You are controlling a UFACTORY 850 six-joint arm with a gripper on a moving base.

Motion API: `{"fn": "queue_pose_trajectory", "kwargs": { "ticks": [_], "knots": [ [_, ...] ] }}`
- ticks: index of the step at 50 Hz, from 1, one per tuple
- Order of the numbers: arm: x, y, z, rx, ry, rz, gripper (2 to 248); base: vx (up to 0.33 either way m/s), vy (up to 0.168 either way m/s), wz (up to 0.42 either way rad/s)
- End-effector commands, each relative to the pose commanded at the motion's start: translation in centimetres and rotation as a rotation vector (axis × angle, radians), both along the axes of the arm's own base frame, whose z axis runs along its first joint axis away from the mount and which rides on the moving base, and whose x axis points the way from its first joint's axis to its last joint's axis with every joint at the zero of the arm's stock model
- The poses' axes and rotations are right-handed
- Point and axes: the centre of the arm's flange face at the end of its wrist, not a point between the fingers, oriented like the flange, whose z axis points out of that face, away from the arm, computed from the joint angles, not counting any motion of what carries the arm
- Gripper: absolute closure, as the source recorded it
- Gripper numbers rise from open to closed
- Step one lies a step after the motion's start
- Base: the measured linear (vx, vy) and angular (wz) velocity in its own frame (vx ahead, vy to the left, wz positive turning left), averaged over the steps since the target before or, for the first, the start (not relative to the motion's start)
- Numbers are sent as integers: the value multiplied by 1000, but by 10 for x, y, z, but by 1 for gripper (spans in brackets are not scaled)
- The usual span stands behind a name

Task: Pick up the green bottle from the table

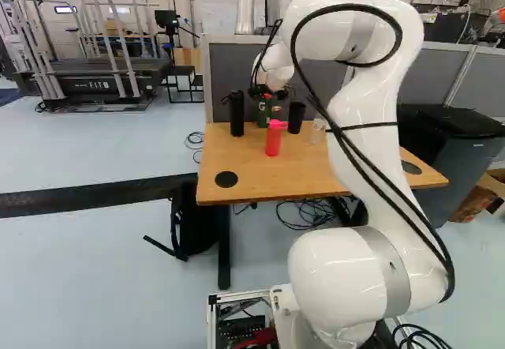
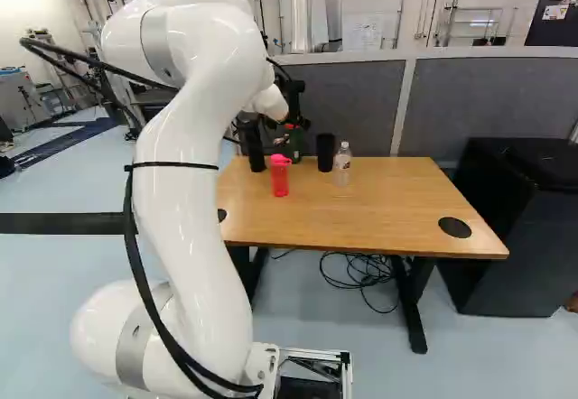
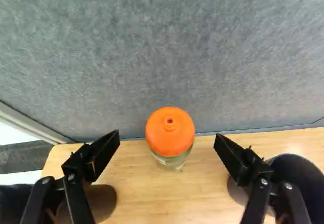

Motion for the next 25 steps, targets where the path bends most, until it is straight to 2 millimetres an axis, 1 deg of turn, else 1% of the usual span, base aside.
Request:
{"fn": "queue_pose_trajectory", "kwargs": {
  "ticks": [11,25],
  "knots": [
    [18,-6,-16,11,23,-14,3,0,0,0],
    [24,-14,-19,14,23,-27,3,0,0,0]
  ]
}}
